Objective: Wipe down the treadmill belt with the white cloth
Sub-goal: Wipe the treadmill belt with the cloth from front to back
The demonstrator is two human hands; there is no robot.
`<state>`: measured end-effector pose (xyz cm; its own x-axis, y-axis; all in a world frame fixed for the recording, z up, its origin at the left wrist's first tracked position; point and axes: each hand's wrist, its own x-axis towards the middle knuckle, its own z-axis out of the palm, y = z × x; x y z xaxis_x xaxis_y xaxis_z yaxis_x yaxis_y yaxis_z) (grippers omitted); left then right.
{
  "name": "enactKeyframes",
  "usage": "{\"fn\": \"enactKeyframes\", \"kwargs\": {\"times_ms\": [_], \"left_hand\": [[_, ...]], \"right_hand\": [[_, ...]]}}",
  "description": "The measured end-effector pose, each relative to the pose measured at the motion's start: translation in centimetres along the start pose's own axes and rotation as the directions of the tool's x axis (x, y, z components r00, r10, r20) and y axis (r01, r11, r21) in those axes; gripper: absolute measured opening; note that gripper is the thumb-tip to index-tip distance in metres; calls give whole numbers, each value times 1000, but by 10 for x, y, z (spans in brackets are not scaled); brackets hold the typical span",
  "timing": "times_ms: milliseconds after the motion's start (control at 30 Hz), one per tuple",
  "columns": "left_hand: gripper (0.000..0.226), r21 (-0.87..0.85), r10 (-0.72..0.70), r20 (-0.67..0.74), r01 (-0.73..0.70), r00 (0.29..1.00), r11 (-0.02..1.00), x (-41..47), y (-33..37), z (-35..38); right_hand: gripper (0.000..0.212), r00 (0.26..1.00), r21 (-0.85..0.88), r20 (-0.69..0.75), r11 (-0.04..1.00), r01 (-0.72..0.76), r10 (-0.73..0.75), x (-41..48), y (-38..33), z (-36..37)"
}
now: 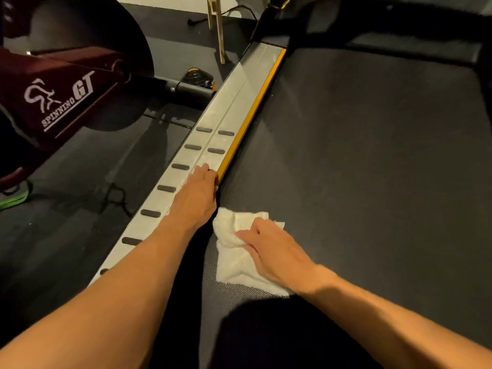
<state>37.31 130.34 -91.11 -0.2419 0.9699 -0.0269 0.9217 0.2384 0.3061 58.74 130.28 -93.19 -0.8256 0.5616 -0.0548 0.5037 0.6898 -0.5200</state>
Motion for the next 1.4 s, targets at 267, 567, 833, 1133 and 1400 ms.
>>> {"fn": "enactKeyframes", "kwargs": {"times_ms": [267, 567, 833, 1133, 1400], "left_hand": [[38, 77, 53, 72, -58, 996, 995, -12, 0, 0], [36, 63, 123, 84, -128, 989, 990, -34, 29, 4], [41, 155, 117, 198, -149, 973, 977, -49, 48, 16], [47, 176, 178, 316, -242, 932, 954, -60, 61, 15], [45, 154, 211, 347, -277, 914, 948, -65, 98, 24]], "right_hand": [[26, 941, 52, -296, 986, -158, 166, -16, 43, -27], [31, 986, 193, -113, 976, -100, 123, -86, 13, -8], [36, 961, -110, -142, 961, -253, 236, -92, 48, -17], [32, 887, 96, -340, 949, -299, 313, -115, 68, -34], [30, 957, 106, -112, 961, -255, 266, -147, 38, -4]]}}
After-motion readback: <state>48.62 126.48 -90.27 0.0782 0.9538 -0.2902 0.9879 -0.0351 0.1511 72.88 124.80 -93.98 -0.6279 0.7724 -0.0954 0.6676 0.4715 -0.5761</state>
